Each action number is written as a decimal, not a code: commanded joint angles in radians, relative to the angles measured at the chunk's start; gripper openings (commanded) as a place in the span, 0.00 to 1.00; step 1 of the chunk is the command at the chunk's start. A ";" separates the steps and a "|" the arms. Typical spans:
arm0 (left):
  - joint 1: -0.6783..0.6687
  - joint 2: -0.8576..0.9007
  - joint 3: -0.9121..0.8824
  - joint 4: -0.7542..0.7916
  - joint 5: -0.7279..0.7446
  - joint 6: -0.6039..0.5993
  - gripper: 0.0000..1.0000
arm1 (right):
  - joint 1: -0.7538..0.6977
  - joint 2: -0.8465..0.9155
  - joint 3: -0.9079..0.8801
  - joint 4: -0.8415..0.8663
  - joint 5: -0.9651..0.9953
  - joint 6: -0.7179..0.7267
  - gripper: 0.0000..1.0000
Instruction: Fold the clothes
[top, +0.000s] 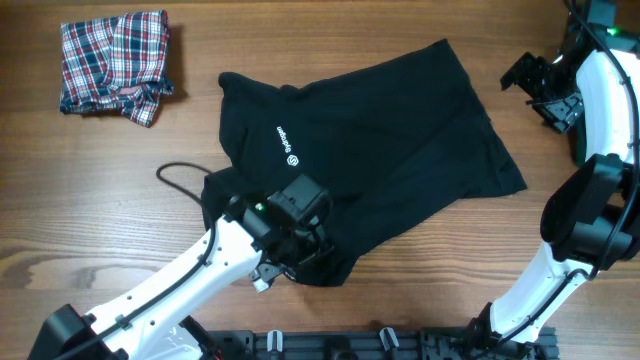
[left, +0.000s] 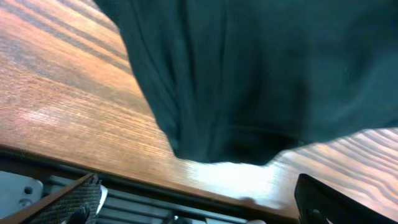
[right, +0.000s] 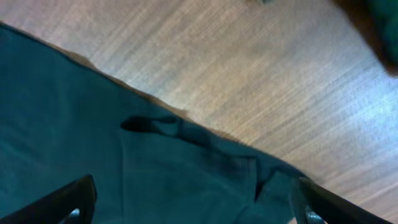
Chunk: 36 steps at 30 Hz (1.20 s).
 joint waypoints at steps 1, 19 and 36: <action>0.018 -0.017 -0.087 0.101 0.066 0.017 1.00 | -0.025 -0.016 0.019 -0.027 -0.013 0.063 1.00; 0.107 0.012 -0.210 0.305 0.042 0.171 0.92 | -0.116 -0.023 -0.048 -0.181 -0.028 0.081 1.00; 0.152 0.012 -0.226 0.324 0.112 0.189 0.04 | -0.123 -0.051 -0.266 -0.103 -0.095 0.161 1.00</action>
